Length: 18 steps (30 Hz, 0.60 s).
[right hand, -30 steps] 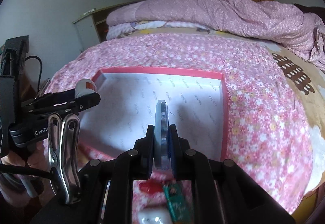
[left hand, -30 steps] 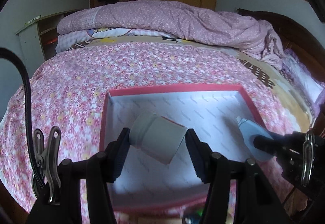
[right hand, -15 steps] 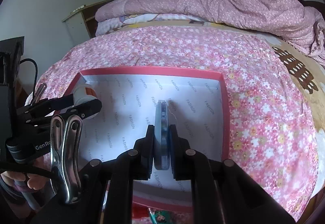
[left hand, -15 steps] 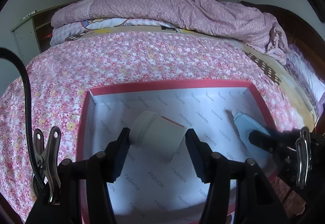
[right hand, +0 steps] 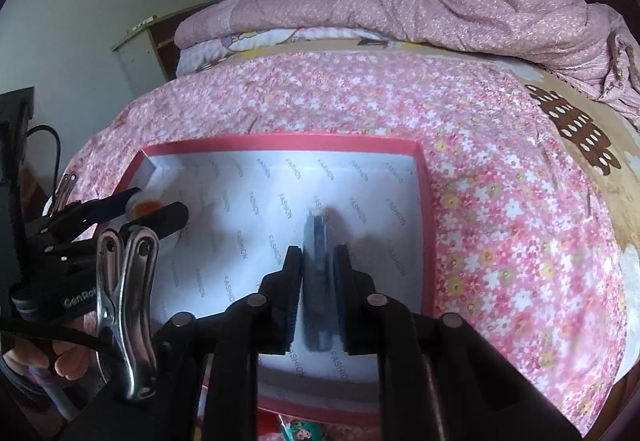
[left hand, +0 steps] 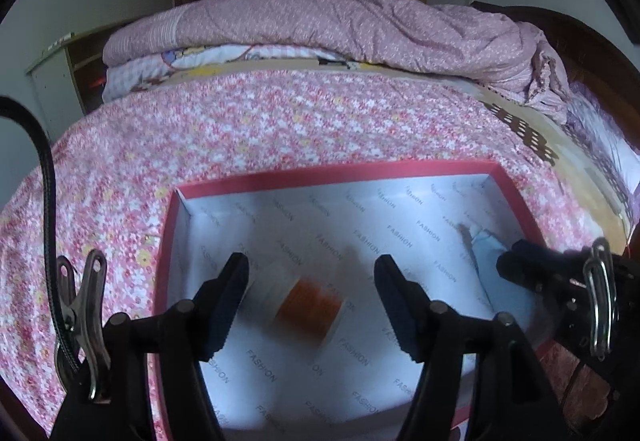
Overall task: Organize rigid objects
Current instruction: 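Carry both held objects into the pink tray and open both tools, then withdraw both tools from the tray back toward the objects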
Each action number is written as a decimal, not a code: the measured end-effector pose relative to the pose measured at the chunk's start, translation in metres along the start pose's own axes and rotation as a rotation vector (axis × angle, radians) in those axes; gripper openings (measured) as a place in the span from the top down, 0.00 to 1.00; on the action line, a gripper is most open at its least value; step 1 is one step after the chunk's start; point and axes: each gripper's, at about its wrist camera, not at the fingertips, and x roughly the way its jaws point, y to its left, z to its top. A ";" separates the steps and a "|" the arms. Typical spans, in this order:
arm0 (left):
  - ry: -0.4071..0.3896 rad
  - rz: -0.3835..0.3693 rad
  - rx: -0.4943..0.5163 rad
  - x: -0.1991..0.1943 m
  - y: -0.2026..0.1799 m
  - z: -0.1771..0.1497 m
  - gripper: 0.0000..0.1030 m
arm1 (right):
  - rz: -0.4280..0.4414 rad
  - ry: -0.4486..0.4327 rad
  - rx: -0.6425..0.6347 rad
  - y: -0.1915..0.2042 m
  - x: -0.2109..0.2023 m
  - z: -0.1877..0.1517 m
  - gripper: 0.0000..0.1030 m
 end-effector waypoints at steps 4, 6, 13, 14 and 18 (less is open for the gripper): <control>-0.015 0.015 0.023 -0.007 -0.002 0.000 0.33 | -0.019 -0.012 -0.017 0.003 -0.005 -0.001 0.72; -0.013 0.006 0.018 -0.011 -0.001 -0.001 0.33 | -0.019 -0.014 -0.018 0.004 -0.008 -0.002 0.72; -0.019 -0.014 0.003 -0.027 0.002 -0.006 0.33 | -0.027 -0.031 -0.022 0.007 -0.022 -0.007 0.71; -0.021 -0.015 0.004 -0.030 0.002 -0.007 0.33 | -0.025 -0.033 -0.023 0.007 -0.024 -0.008 0.71; -0.024 -0.018 0.008 -0.041 0.001 -0.011 0.33 | -0.017 -0.042 -0.027 0.011 -0.034 -0.012 0.71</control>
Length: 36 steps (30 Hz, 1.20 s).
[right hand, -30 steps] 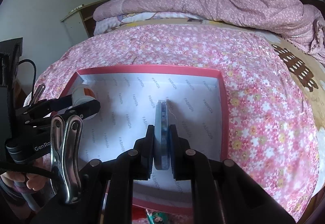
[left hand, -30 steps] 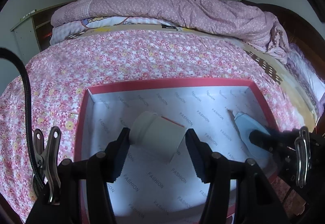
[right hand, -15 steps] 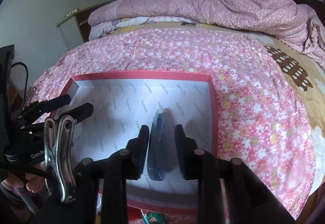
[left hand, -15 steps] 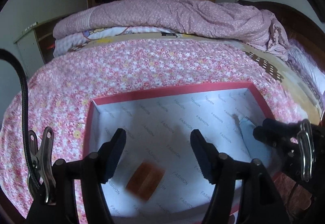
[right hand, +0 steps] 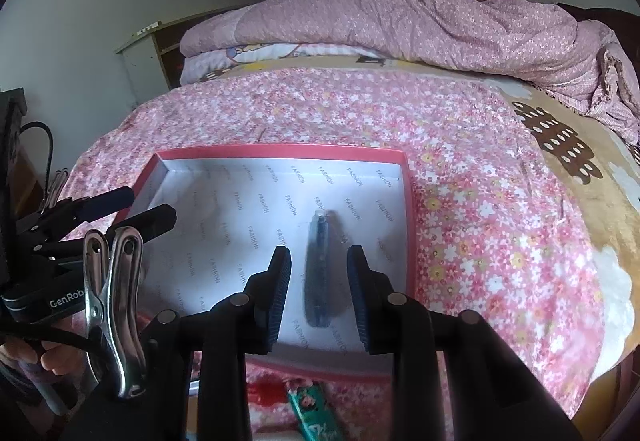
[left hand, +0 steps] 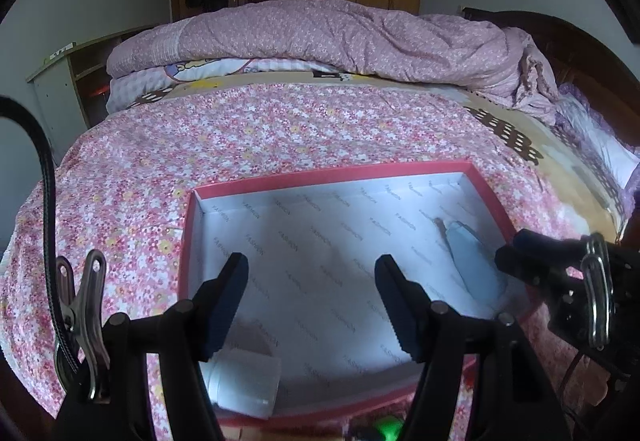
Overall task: Organize rigid objects
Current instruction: 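Withdraw both tools from the tray back toward the objects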
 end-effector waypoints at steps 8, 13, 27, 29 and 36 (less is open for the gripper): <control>-0.019 -0.016 -0.020 -0.026 0.003 -0.012 0.33 | 0.031 -0.014 -0.002 0.009 -0.023 -0.016 0.71; -0.012 -0.024 -0.025 -0.041 0.007 -0.023 0.33 | 0.043 -0.017 -0.009 0.012 -0.037 -0.033 0.71; 0.020 -0.021 -0.023 -0.071 0.015 -0.063 0.33 | 0.058 0.006 -0.033 0.022 -0.064 -0.083 0.71; 0.027 -0.013 -0.029 -0.076 0.017 -0.071 0.33 | 0.067 0.014 -0.031 0.023 -0.065 -0.089 0.71; 0.055 -0.004 -0.040 -0.089 0.024 -0.095 0.33 | 0.072 0.038 -0.018 0.024 -0.069 -0.109 0.71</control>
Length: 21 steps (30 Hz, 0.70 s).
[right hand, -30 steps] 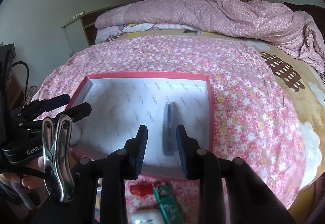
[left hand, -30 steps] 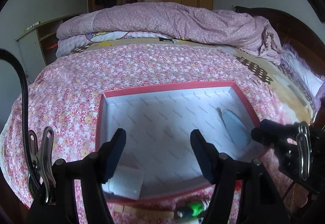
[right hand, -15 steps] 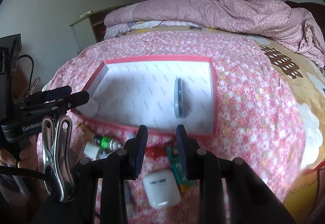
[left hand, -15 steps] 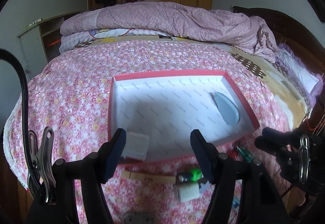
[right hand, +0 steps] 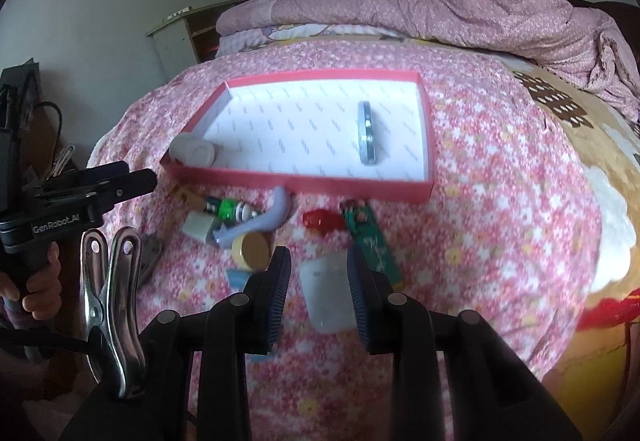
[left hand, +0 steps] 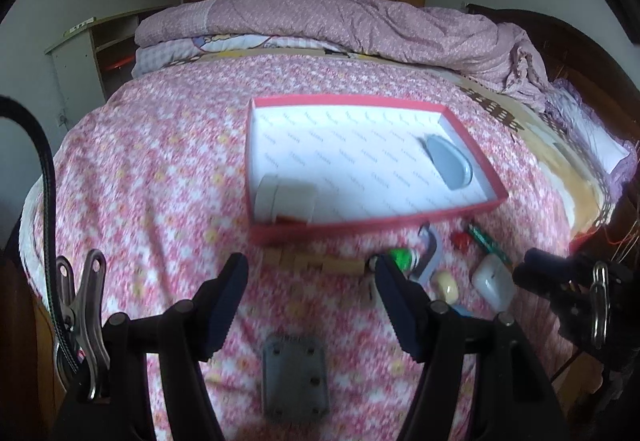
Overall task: Organize rigid objects
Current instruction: 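Withdraw both tools from the tray back toward the objects, then grasp the grey plate with the left tool while the right tool grasps the blue pipe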
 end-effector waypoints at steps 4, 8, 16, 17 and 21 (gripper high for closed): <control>0.022 0.009 0.001 -0.005 0.004 -0.016 0.33 | 0.012 0.007 0.011 -0.001 -0.004 -0.010 0.71; 0.052 0.008 -0.007 -0.007 0.007 -0.034 0.33 | 0.024 0.017 0.013 0.002 -0.005 -0.018 0.71; 0.121 0.016 -0.012 0.005 0.008 -0.060 0.33 | 0.054 0.037 -0.002 0.011 -0.003 -0.027 0.71; 0.122 0.018 -0.011 0.006 0.008 -0.061 0.33 | 0.056 0.039 -0.006 0.012 -0.003 -0.027 0.71; 0.124 0.033 -0.001 0.008 0.007 -0.066 0.33 | 0.066 0.048 -0.014 0.015 0.000 -0.029 0.71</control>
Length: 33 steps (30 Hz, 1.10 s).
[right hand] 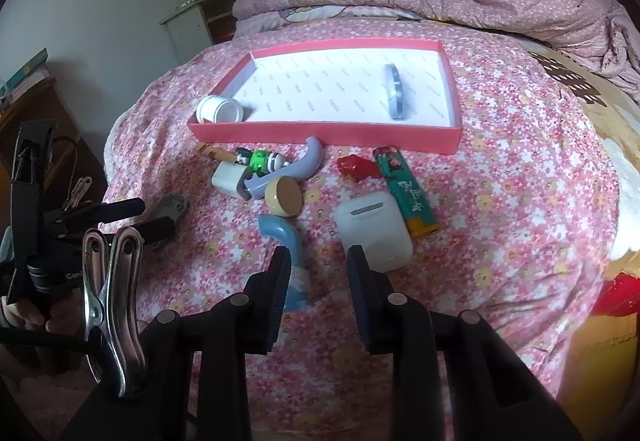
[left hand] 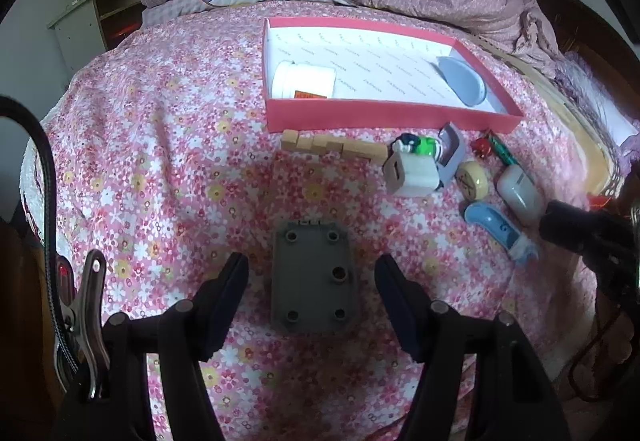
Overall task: Organize rigid objects
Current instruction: 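Grasp the grey plate with the left tool while the right tool grasps the blue pipe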
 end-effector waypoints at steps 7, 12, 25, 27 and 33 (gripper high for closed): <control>0.008 0.003 -0.003 0.006 0.000 -0.003 0.33 | 0.013 0.019 -0.007 0.003 0.003 -0.003 0.71; 0.015 0.004 -0.015 0.011 0.004 -0.004 0.33 | 0.021 0.027 -0.014 0.005 0.006 -0.004 0.71; -0.005 0.003 -0.014 0.015 0.004 -0.006 0.33 | 0.018 0.073 -0.046 0.015 0.020 -0.006 0.71; -0.009 0.005 -0.011 0.015 0.004 -0.005 0.35 | 0.015 0.080 -0.069 0.020 0.024 -0.006 0.71; -0.021 -0.004 -0.007 0.013 0.004 -0.005 0.55 | 0.005 0.090 -0.104 0.026 0.031 -0.005 0.71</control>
